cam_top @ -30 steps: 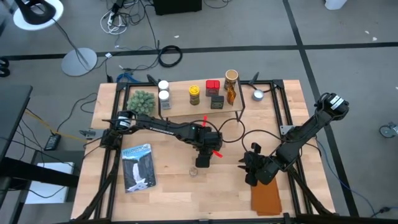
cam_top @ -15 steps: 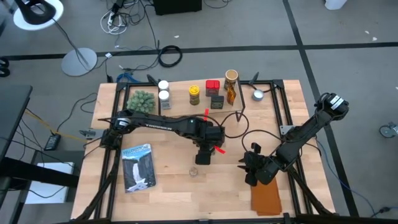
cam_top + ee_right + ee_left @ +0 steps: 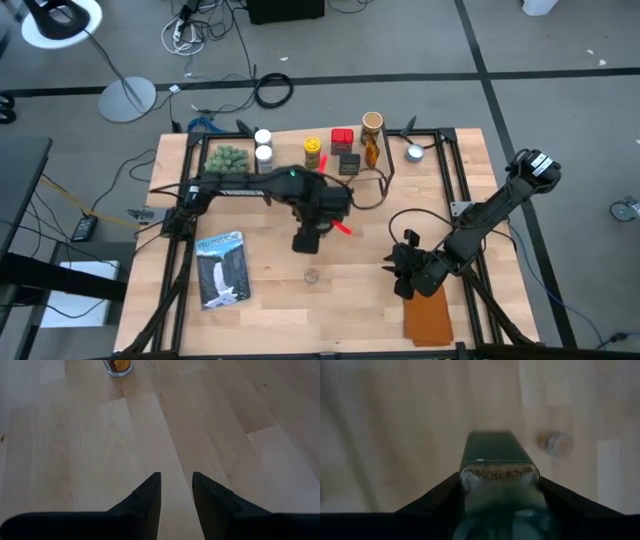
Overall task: Shelf spices
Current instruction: Put the green seasoning bottle on the shelf
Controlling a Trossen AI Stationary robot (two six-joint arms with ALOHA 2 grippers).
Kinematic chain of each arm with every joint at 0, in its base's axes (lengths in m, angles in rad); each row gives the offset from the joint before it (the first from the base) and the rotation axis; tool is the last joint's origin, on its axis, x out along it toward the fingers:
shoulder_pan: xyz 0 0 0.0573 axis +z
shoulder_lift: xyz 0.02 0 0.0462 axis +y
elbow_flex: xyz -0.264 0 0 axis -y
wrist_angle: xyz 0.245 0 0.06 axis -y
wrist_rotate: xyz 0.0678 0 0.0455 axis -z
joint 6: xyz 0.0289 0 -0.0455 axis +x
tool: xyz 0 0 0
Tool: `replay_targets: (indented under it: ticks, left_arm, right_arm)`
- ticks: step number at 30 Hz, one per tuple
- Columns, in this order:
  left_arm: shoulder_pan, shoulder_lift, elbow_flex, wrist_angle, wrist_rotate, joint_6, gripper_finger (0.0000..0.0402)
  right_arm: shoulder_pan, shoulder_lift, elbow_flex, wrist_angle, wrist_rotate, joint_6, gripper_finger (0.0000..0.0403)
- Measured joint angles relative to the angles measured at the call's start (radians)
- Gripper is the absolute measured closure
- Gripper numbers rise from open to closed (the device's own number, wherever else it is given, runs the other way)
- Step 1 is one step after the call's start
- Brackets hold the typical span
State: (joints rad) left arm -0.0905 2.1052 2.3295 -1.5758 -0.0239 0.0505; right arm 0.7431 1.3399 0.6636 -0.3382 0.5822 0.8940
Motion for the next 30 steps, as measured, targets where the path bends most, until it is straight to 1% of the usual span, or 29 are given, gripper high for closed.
replay_targets:
  ticks: [2,5,7,13,21,26,30]
  left_arm:
    - [0.010,-0.015,0.030,0.017,-0.009,-0.001,0.0179]
    - [0.035,-0.066,0.026,-0.007,-0.008,-0.001,0.0179]
    - [0.057,-0.104,0.020,0.012,-0.009,-0.012,0.0179]
    - [0.143,-0.191,0.017,0.003,-0.031,-0.001,0.0179]
    - [0.280,-0.211,0.011,0.006,-0.017,0.054,0.0179]
    - [0.356,-0.210,-0.044,0.004,0.019,0.076,0.0179]
    - [0.396,-0.211,-0.098,0.005,0.037,0.092,0.0179]
  right_arm:
    - [0.000,0.000,0.000,0.001,0.000,-0.004,0.0291]
    - [0.000,0.000,0.000,0.003,0.000,-0.009,0.0291]
    - [0.000,0.000,0.000,0.003,0.000,-0.011,0.0292]
    - [0.000,0.000,0.000,0.012,0.001,-0.033,0.0291]
    - [0.000,0.000,0.000,0.016,0.001,-0.034,0.0291]
    - [0.000,0.000,0.000,0.023,0.001,-0.034,0.0292]
    - [0.000,0.000,0.000,0.024,0.001,-0.035,0.0291]
